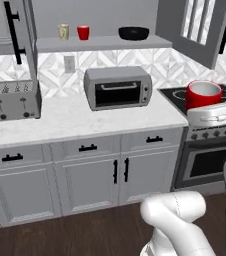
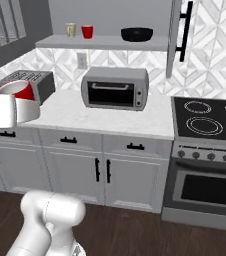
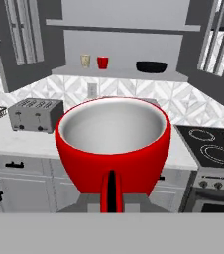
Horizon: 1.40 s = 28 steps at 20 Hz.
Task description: Gather all objects into one cabinet and sort the glasses and bowls to opposite sides.
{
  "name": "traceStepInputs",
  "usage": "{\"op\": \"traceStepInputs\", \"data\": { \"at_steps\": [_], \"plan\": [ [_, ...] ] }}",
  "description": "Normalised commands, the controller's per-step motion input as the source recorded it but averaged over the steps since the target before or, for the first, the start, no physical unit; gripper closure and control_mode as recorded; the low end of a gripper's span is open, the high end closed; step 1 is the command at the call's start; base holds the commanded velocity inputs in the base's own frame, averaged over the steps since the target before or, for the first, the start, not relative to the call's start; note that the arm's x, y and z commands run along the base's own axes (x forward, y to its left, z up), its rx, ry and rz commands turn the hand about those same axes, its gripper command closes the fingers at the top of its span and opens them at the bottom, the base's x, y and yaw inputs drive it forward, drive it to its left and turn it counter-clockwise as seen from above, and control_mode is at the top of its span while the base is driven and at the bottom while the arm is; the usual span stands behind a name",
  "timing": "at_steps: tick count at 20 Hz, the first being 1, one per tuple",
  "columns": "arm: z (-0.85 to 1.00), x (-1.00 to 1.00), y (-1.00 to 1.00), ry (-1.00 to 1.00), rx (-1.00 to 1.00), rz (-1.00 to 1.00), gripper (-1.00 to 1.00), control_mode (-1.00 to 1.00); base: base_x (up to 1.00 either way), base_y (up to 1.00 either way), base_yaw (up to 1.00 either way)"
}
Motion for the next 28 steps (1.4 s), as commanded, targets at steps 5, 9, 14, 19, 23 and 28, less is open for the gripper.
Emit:
{"op": "traceStepInputs", "data": {
  "at_steps": [5, 9, 14, 19, 23, 28],
  "plan": [
    [0.00, 0.00, 0.00, 0.00, 0.00, 0.00, 1.00, 1.00, 1.00, 0.04, -0.02],
    [0.00, 0.00, 0.00, 0.00, 0.00, 0.00, 1.00, 1.00, 0.92, 0.16, 0.00],
    [0.00, 0.00, 0.00, 0.00, 0.00, 0.00, 1.00, 1.00, 0.43, 0.61, 0.00],
    [0.00, 0.00, 0.00, 0.00, 0.00, 0.00, 1.00, 1.00, 0.33, 0.38, 0.00],
    [0.00, 0.00, 0.00, 0.00, 0.00, 0.00, 1.00, 1.00, 0.72, 0.00, 0.00],
    [0.00, 0.00, 0.00, 0.00, 0.00, 0.00, 1.00, 1.00, 0.37, 0.15, 0.00]
  ]
}}
